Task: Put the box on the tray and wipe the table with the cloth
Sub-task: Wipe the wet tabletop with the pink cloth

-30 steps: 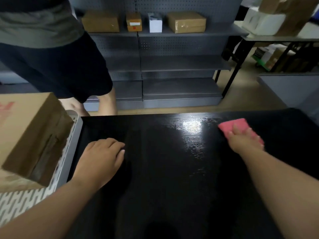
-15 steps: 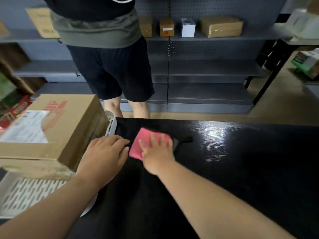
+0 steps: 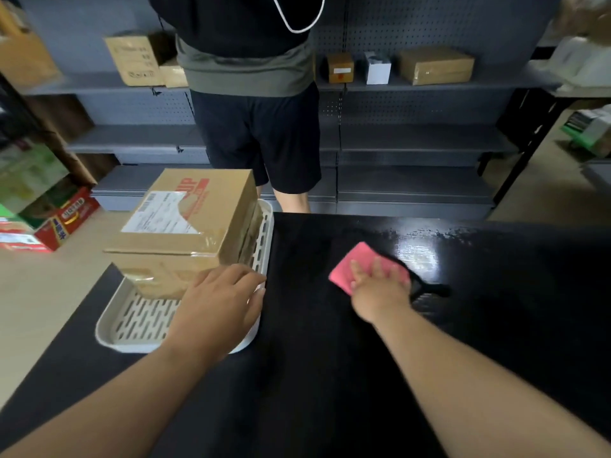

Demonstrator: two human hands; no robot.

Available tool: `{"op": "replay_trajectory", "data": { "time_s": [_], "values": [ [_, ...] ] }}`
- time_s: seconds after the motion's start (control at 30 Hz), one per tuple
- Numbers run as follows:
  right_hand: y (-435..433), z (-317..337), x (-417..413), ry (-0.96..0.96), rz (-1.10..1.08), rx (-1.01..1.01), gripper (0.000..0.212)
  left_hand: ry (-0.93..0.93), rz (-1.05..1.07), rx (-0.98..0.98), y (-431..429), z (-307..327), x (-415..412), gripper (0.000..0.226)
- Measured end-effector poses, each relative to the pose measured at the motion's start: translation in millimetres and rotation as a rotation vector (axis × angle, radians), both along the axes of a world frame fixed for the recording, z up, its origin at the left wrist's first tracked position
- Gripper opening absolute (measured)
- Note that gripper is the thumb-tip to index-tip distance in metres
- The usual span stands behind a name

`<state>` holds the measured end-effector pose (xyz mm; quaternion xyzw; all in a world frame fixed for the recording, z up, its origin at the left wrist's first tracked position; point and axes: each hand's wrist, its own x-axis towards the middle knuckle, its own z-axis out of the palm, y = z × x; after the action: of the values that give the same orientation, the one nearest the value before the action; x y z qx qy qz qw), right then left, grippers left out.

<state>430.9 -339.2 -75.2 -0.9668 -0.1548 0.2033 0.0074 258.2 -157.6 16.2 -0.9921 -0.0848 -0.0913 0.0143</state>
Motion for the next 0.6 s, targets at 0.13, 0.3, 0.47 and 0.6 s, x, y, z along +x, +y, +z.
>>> {"op": "replay_trajectory", "data": {
  "time_s": [0.13,0.3,0.47,0.6],
  "values": [
    [44,-2,-128,-0.017,0.179,0.057,0.064,-0.019,-0.079,0.030,-9,7,-33,0.037],
    [44,-18,-279,-0.079,0.467,0.117,0.057,-0.033,-0.140,0.061,-20,10,-70,0.036],
    [-24,-3,-268,-0.082,0.639,0.119,0.043,-0.001,-0.200,0.086,-32,9,-104,0.036],
    [-89,2,-196,-0.116,0.048,0.027,0.049,0.020,-0.215,0.086,-34,9,-127,0.038]
  ]
}}
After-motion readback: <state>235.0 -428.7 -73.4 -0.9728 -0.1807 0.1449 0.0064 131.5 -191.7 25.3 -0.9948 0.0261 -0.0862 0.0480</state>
